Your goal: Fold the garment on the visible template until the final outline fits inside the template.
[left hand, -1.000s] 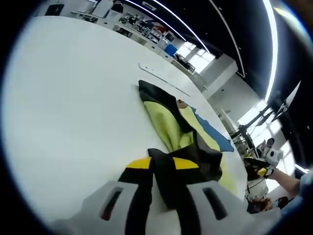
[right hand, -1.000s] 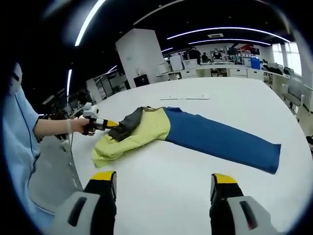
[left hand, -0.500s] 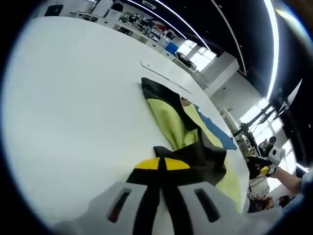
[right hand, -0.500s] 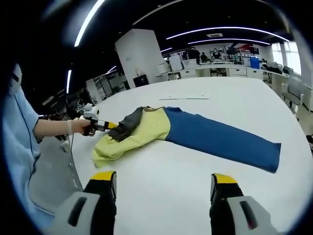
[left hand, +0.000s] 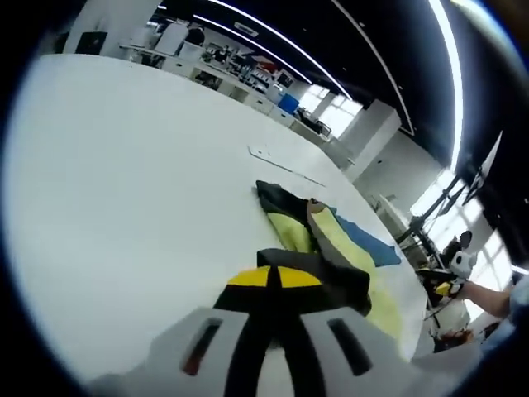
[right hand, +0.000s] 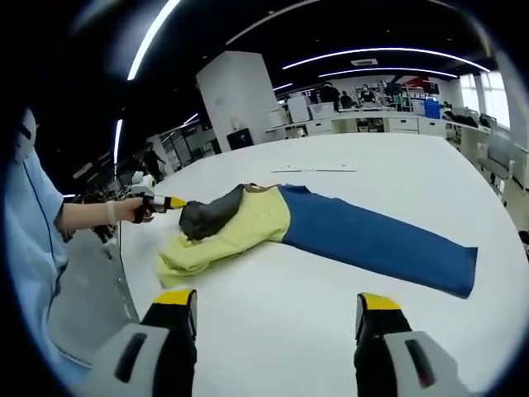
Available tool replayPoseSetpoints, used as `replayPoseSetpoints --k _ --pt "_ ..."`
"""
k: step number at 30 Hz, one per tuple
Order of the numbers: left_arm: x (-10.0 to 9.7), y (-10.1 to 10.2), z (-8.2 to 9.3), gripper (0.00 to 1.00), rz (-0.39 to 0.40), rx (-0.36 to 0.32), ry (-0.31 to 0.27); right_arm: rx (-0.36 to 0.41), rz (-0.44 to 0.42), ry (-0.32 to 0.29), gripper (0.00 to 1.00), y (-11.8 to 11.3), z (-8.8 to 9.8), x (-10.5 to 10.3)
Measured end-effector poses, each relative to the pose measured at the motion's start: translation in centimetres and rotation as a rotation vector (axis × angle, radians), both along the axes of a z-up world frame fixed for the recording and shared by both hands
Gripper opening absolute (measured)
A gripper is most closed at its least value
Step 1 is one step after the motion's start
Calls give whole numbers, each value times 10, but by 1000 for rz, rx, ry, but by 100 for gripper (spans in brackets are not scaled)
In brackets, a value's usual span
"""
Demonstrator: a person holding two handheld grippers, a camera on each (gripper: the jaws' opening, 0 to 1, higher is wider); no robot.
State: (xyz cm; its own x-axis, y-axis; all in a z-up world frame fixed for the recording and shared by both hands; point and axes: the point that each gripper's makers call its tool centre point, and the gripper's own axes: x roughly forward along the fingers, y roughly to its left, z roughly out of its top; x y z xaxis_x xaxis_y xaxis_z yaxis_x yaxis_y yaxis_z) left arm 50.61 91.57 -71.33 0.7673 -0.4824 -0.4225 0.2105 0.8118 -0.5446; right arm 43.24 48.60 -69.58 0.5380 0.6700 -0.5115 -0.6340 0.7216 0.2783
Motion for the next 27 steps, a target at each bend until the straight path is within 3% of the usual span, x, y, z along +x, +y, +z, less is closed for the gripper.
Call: replayPoseSetpoints --k 7,13,21,27 --pt "-16 48 0 0 46 78 2 1 23 3 78 10 0 2" --pt "-31 101 -9 0 133 130 28 -9 42 0 78 15 1 6" --pt "-56 155 -15 0 246 192 46 -21 50 9 78 17 -2 6" --pt "-64 204 -28 0 353 191 70 -26 51 17 78 18 -4 5"
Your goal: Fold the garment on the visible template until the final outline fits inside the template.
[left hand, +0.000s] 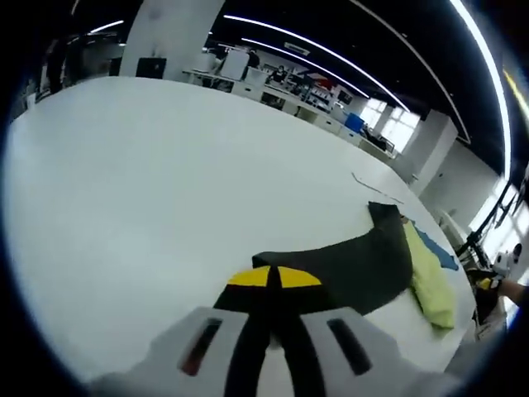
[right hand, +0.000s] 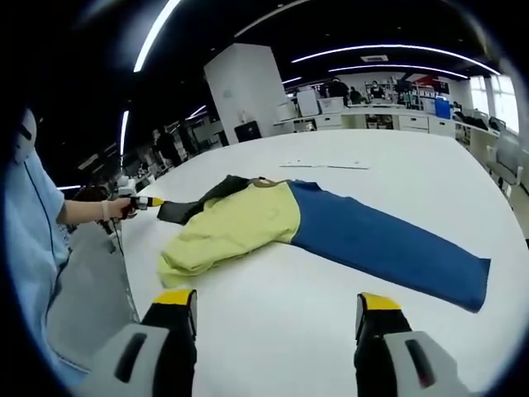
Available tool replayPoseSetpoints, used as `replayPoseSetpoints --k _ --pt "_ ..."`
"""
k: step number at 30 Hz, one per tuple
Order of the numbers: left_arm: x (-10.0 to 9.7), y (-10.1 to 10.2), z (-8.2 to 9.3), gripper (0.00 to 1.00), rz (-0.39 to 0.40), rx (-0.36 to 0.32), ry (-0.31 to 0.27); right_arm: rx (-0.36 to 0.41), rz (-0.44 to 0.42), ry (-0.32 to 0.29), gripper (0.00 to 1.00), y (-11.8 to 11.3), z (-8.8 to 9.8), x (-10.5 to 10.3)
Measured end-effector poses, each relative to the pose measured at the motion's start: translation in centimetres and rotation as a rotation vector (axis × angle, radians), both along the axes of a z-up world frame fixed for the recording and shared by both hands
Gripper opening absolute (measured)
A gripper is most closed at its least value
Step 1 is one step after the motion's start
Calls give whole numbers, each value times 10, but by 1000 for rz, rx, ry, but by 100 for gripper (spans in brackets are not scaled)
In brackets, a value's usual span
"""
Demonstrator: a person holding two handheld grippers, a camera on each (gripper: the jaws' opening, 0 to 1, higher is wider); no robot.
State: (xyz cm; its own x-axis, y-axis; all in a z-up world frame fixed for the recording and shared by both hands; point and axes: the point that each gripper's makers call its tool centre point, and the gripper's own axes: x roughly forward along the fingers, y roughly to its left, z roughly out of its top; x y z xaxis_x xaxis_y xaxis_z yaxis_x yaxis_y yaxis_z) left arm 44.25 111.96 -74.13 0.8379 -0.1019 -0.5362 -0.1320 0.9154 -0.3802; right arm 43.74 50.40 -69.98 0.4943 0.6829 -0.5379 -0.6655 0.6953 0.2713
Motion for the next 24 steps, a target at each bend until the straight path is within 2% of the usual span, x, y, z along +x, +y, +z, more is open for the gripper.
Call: replayPoseSetpoints --k 1,3,6,14,16,24 --pt "-1 3 -1 0 10 -7 5 -2 0 1 78 0 0 0" --pt "-5 13 -3 0 16 29 12 -2 -3 -2 78 -1 0 -1" --pt "-5 29 -4 0 40 48 14 -1 -12 3 78 -4 -1 -2" --pt "3 61 -6 0 93 83 16 -14 -24 17 78 -10 -4 -8" --pt "3 72 -9 0 108 116 41 -18 -32 16 78 -13 -4 -7" --pt "6 96 -15 0 144 143 68 -27 -41 25 78 -16 -6 -10"
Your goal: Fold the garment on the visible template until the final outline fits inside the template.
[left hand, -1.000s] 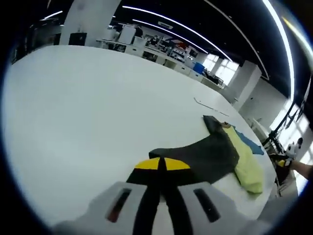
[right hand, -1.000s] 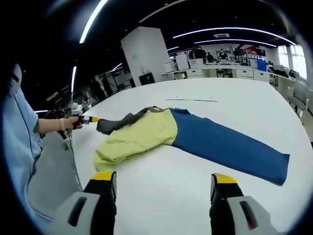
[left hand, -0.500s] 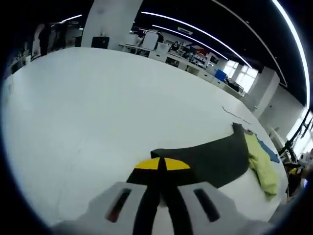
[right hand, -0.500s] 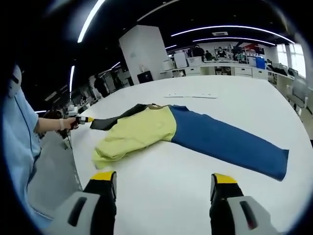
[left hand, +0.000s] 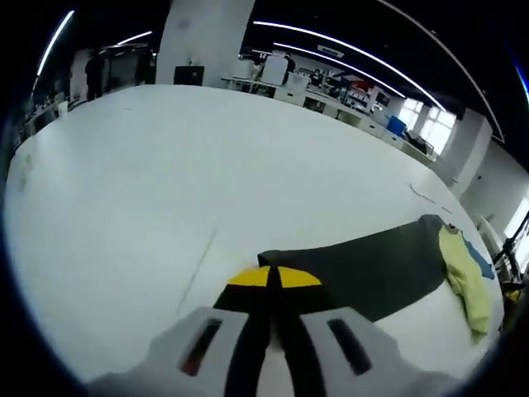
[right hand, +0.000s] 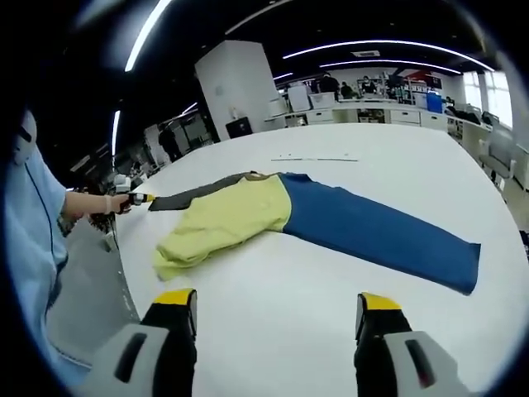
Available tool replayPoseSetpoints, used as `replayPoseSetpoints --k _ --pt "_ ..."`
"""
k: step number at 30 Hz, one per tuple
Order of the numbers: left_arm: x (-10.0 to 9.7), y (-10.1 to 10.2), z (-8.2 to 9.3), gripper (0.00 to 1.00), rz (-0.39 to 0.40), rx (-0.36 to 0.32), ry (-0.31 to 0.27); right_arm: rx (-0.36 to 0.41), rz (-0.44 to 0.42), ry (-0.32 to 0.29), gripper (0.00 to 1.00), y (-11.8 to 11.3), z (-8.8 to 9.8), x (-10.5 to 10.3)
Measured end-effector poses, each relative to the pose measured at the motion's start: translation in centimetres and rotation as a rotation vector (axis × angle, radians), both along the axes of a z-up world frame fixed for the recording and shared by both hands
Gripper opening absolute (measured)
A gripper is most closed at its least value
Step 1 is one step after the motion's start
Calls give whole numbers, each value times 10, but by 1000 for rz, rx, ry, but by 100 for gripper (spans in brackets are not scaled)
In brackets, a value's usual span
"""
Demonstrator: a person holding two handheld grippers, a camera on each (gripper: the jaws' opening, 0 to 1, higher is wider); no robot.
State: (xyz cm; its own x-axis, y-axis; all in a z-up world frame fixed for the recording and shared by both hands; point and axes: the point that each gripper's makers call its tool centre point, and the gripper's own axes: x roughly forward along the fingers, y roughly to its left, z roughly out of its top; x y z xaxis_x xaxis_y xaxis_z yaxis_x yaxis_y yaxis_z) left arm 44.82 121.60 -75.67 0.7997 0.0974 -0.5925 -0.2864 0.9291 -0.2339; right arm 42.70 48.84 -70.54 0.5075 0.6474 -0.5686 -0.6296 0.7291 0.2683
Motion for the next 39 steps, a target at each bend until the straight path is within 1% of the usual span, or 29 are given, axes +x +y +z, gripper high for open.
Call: replayPoseSetpoints --k 3,7,10,14,22,28,33,34,36,37,39 --pt "2 3 -3 0 -3 5 12 -5 -4 7 78 -1 -2 -1" --pt "3 3 -6 0 -6 13 24 -7 -2 14 78 -1 -4 -2" --pt "1 2 -11 0 -7 13 45 -11 3 16 78 1 -5 -2" --pt "-1 1 -14 0 -6 14 49 -12 10 17 79 3 -4 -3" --pt "-1 1 -14 0 -1 15 37 -19 11 16 79 3 -2 -2" --pt "-2 3 -14 0 11 3 26 -20 15 16 79 5 -3 -3" --pt "-1 2 -13 0 -8 15 19 -22 15 24 79 4 -6 -5" --pt "-1 1 -13 0 -18 9 16 -23 13 27 79 4 -7 -5" --pt "0 -1 -11 0 -52 27 13 -25 14 28 79 3 -8 -5" --pt "1 -3 -8 1 -64 28 1 -23 13 28 79 3 -8 -5" --pt "3 -8 -3 11 -83 28 -24 -20 13 27 79 3 -8 -5"
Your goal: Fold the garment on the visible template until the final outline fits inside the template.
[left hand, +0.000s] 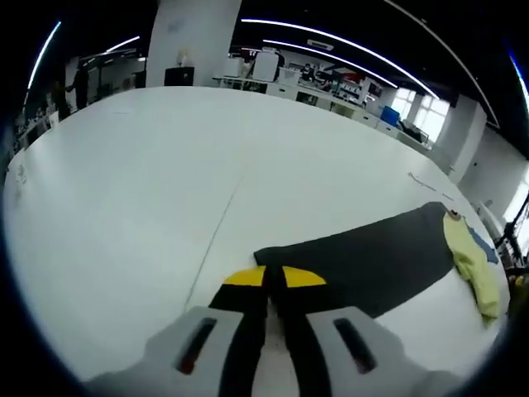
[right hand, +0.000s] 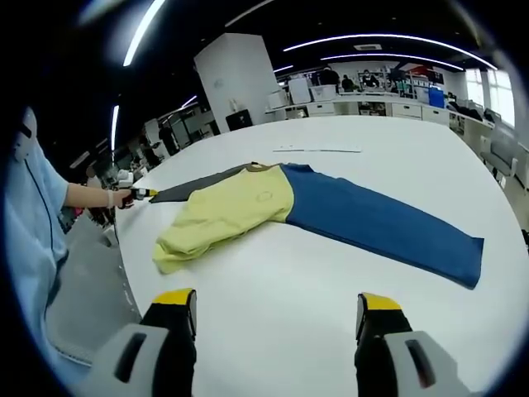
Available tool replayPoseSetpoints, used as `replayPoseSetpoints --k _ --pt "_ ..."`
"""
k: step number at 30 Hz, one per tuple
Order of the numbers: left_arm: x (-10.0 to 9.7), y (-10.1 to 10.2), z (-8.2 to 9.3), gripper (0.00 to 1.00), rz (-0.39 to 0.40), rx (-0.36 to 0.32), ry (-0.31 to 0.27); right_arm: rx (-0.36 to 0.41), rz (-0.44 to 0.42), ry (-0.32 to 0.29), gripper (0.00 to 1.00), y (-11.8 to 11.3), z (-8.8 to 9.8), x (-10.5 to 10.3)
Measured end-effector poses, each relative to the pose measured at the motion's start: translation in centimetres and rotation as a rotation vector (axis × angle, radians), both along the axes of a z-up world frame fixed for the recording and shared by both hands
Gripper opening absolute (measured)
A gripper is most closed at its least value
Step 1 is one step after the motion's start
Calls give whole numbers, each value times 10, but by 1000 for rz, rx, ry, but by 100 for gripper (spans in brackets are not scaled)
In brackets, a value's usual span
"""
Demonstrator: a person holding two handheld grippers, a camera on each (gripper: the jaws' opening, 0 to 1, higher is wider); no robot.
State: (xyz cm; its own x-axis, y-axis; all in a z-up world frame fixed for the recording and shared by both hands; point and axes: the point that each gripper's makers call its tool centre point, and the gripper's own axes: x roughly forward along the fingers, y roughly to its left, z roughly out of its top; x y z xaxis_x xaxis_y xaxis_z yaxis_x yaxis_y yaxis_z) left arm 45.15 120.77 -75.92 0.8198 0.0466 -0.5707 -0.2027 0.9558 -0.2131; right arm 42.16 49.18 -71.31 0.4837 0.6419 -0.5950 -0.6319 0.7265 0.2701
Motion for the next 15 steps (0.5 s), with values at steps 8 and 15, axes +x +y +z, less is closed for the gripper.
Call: replayPoseSetpoints --k 8,15 --pt "7 -36 11 58 -227 17 -51 13 7 -10 80 5 3 1" --pt "6 -64 23 77 -369 31 -103 13 17 -15 80 6 5 2"
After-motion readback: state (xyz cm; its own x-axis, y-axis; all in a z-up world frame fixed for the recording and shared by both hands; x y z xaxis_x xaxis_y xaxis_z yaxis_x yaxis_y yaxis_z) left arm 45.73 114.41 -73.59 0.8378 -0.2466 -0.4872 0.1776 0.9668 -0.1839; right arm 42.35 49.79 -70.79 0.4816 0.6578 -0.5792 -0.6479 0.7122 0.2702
